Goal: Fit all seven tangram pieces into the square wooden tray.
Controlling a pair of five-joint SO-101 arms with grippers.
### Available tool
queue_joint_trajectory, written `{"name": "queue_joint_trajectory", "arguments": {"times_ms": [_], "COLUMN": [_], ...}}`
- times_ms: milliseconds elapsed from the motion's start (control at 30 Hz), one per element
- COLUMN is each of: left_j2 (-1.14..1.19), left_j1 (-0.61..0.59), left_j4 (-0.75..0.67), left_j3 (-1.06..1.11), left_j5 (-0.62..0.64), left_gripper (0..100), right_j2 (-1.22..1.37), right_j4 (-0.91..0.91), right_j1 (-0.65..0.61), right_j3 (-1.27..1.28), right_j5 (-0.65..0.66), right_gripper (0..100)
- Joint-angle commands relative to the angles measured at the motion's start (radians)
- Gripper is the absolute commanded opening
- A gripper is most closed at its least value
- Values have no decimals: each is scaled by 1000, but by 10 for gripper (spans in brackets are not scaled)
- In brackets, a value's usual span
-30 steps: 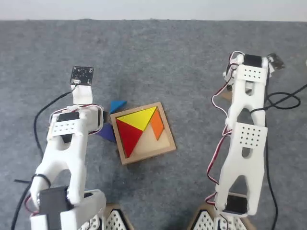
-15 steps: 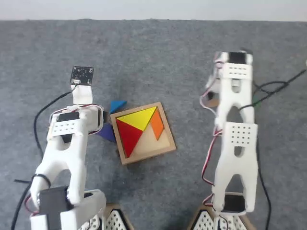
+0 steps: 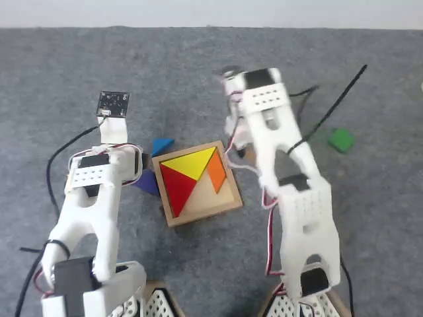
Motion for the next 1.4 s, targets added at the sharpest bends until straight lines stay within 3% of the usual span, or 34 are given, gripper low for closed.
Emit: {"name": "queue_joint_trajectory", "arguments": {"times_ms": [0, 400, 733, 1000, 1367], "left_j2": [-44, -46, -46, -46, -46], "left_j1": [-6, -48, -44, -44, -44], "left_j4": [-21, -17, -17, -17, -17], "left_j3": [-5, -22, -22, -21, -21], "left_j5": [3, 3, 3, 3, 3], "left_gripper": [213, 213, 213, 213, 213], "right_j2": [-280, -400, -398, -398, -404], "right_j4": [-50, -473, -524, -492, -450], "right_j1": [-101, -314, -334, -334, -398], "right_j3": [186, 657, 667, 677, 672], "right_j5": [92, 2, -110, -212, -221], "right_gripper": [7, 6, 19, 224, 221]}}
